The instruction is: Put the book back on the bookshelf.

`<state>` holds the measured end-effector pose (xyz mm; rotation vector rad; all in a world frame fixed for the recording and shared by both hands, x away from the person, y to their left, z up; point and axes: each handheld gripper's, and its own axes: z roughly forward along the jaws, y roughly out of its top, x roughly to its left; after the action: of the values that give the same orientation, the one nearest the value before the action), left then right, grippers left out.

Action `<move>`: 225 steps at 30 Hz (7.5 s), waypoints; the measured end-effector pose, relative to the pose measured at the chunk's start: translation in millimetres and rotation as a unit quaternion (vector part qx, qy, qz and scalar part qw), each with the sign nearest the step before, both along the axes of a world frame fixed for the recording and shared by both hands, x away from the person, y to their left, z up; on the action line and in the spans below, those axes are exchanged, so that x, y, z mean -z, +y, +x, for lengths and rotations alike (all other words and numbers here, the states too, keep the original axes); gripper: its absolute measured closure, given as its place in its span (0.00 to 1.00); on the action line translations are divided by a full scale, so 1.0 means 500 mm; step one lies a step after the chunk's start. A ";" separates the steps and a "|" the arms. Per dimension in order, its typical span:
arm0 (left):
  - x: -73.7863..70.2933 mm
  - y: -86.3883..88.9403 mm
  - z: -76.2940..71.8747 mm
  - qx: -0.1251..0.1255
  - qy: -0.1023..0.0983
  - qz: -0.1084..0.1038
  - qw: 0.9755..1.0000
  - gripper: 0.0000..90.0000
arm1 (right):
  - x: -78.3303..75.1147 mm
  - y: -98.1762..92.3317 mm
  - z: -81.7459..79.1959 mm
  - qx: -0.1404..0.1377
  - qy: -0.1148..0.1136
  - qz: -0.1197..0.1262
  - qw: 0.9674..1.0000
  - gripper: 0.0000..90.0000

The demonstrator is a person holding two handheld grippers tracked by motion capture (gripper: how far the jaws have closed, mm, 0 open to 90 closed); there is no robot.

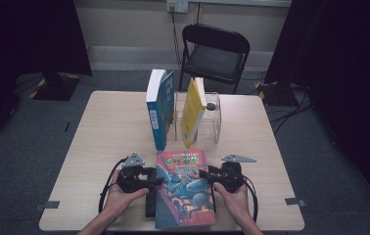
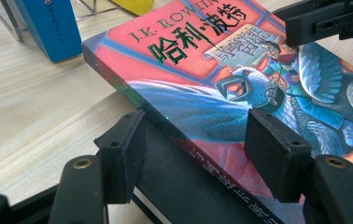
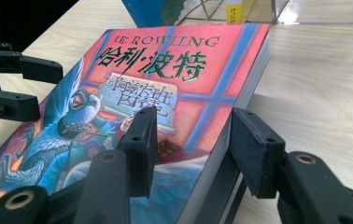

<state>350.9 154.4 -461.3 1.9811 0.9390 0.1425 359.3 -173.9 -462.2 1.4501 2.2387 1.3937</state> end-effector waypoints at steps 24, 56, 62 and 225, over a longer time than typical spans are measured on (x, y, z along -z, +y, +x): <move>0.000 -0.007 -0.001 0.013 -0.007 0.000 1.000 0.47 | -0.007 -0.007 -0.013 0.027 0.026 0.046 0.998 0.61; 0.001 -0.009 -0.002 0.010 -0.006 -0.001 1.000 0.45 | -0.009 0.040 -0.023 -0.066 0.034 0.058 0.996 0.68; 0.001 -0.008 -0.001 0.011 -0.006 -0.001 1.000 0.45 | -0.018 0.022 -0.020 -0.021 -0.007 0.016 1.000 0.55; -0.179 -0.032 -0.072 0.106 -0.180 -0.110 0.972 0.81 | -0.147 -0.022 -0.086 -0.090 -0.174 0.021 0.981 0.44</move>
<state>314.7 138.2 -371.8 1.7587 0.4835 0.2570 316.3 -185.1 -388.7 0.9410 2.1637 1.6100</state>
